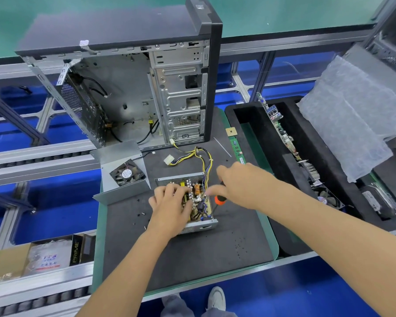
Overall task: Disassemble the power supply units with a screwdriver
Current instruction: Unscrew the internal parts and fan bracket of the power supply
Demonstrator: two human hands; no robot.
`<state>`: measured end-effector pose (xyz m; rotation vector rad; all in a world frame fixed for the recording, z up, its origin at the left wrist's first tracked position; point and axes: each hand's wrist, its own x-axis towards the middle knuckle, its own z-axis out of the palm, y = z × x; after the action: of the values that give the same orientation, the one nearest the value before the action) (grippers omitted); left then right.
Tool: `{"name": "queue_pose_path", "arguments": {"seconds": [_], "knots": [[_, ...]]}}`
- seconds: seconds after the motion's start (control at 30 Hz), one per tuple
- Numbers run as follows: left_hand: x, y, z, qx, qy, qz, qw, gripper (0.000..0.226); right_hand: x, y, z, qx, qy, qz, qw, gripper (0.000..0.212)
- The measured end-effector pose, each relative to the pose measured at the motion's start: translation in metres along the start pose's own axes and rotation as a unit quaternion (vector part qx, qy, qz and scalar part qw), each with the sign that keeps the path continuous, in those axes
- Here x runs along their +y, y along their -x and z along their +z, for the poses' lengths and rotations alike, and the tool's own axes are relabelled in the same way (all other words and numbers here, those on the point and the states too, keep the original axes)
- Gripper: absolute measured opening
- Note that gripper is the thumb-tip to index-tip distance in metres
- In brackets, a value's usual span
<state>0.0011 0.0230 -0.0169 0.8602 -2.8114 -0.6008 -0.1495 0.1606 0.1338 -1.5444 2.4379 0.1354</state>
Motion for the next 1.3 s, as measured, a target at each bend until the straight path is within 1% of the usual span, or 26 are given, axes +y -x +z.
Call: {"name": "queue_pose_path", "arguments": {"seconds": [0.07,0.1,0.13,0.2,0.23,0.27,0.33,0.4,0.43,0.47,0.53,0.57,0.63,0.73,0.8,0.83,0.87,0.9,0.93,0.97,1.03,1.07,1.1,1.17,1.23,1.3], "knots": [[0.0006,0.0003,0.0001,-0.001,-0.001,0.000,1.000,0.027,0.0005,0.0011,0.0025,0.008,-0.015,-0.031,0.999,0.033],[0.0011,0.0005,0.0002,-0.001,-0.004,0.001,1.000,0.027,0.0009,0.0015,0.0035,0.003,-0.031,-0.044,0.999,0.033],[0.0014,0.0005,0.0004,-0.002,-0.008,0.003,1.000,0.028,0.0006,0.0023,0.0034,-0.007,-0.030,-0.043,0.999,0.040],[0.0014,0.0009,0.0001,-0.005,-0.016,0.006,1.000,0.029,-0.0020,0.0021,0.0008,-0.015,0.003,-0.003,1.000,0.056],[0.0014,0.0010,-0.0001,-0.007,-0.018,0.004,1.000,0.030,-0.0027,0.0014,0.0001,-0.022,0.022,0.008,0.999,0.055],[0.0015,0.0009,-0.0003,-0.009,-0.019,0.002,1.000,0.030,-0.0028,0.0006,0.0014,-0.023,0.034,0.006,0.999,0.048],[0.0022,0.0013,-0.0008,-0.011,-0.019,0.000,1.000,0.030,-0.0031,0.0008,0.0024,-0.008,0.031,-0.018,0.999,0.038],[0.0029,0.0015,-0.0017,-0.012,-0.017,-0.002,1.000,0.031,-0.0032,0.0021,0.0033,-0.005,0.029,-0.039,0.999,0.047],[0.0028,0.0015,-0.0021,-0.014,-0.017,-0.003,1.000,0.031,-0.0038,0.0026,0.0017,-0.009,0.041,-0.034,0.999,0.055],[0.0028,0.0015,-0.0021,-0.015,-0.018,-0.003,1.000,0.031,-0.0044,0.0037,0.0001,-0.016,0.054,-0.025,0.998,0.058],[0.0031,0.0017,-0.0019,-0.014,-0.018,-0.002,1.000,0.031,-0.0072,0.0033,0.0002,-0.001,0.102,-0.056,0.993,0.045],[0.0033,0.0019,-0.0019,-0.013,-0.018,-0.002,1.000,0.031,-0.0061,0.0033,0.0022,0.014,0.096,-0.071,0.993,0.040],[0.0035,0.0020,-0.0021,-0.015,-0.020,-0.002,1.000,0.031,-0.0027,0.0041,0.0031,0.045,0.021,-0.054,0.997,0.031],[0.0030,0.0026,-0.0021,-0.014,-0.018,-0.004,1.000,0.031,-0.0016,0.0035,0.0026,0.015,-0.048,-0.044,0.998,0.042],[0.0028,0.0027,-0.0022,-0.015,-0.018,-0.003,1.000,0.031,-0.0034,0.0034,0.0011,-0.019,-0.033,-0.001,0.999,0.056],[0.0029,0.0027,-0.0020,-0.016,-0.019,-0.002,1.000,0.031,-0.0030,0.0023,0.0005,-0.022,0.002,0.011,1.000,0.056],[0.0032,0.0026,-0.0021,-0.016,-0.019,-0.002,1.000,0.031,-0.0025,0.0015,0.0007,-0.016,0.028,0.009,0.999,0.051],[0.0033,0.0025,-0.0022,-0.015,-0.018,-0.002,1.000,0.031,-0.0026,0.0018,0.0010,-0.005,0.023,0.000,1.000,0.042],[0.0033,0.0024,-0.0022,-0.015,-0.018,-0.002,1.000,0.031,-0.0027,0.0031,0.0011,0.003,-0.002,-0.012,1.000,0.032],[0.0032,0.0023,-0.0020,-0.015,-0.019,-0.002,1.000,0.031,-0.0033,0.0043,0.0011,0.006,-0.029,-0.024,0.999,0.030],[0.0029,0.0023,-0.0021,-0.016,-0.020,-0.001,1.000,0.032,-0.0051,0.0058,0.0008,-0.003,-0.062,-0.020,0.998,0.044],[0.0029,0.0023,-0.0022,-0.017,-0.020,-0.001,1.000,0.032,-0.0059,0.0054,0.0004,-0.012,-0.057,0.005,0.998,0.052],[0.0030,0.0024,-0.0022,-0.018,-0.020,-0.001,1.000,0.032,-0.0061,0.0045,0.0007,-0.017,-0.031,0.028,0.999,0.055],[0.0032,0.0026,-0.0023,-0.017,-0.020,-0.001,1.000,0.032,-0.0048,0.0022,0.0033,-0.005,0.026,0.027,0.999,0.043],[0.0035,0.0028,-0.0027,-0.018,-0.020,-0.002,1.000,0.032,-0.0033,0.0032,0.0043,0.009,0.004,-0.006,1.000,0.030],[0.0034,0.0026,-0.0029,-0.018,-0.021,-0.003,1.000,0.032,-0.0015,0.0046,0.0054,0.010,-0.021,-0.019,1.000,0.031]]}}
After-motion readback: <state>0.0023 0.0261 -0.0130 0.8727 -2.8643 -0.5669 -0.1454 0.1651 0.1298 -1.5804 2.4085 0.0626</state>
